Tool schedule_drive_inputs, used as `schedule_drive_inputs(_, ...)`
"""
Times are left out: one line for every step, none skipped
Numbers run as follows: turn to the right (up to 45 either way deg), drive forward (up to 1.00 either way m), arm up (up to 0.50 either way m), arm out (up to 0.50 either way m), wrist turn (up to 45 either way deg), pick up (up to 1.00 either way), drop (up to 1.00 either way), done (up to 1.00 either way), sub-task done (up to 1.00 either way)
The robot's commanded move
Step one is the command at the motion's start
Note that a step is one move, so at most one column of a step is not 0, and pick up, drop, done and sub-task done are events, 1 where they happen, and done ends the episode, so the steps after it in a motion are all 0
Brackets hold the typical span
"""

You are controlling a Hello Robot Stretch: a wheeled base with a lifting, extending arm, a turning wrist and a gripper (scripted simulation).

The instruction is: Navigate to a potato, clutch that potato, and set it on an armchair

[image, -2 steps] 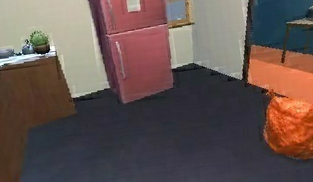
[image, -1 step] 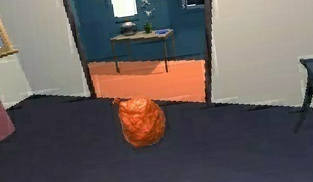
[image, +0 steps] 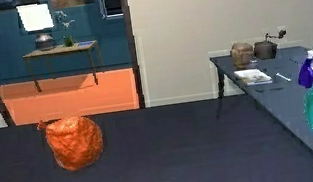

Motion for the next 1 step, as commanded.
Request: schedule_drive_inputs(0.0, 0.90, 0.00, 0.00, 0.0, 0.00, 0.00, 0.00, 0.00)
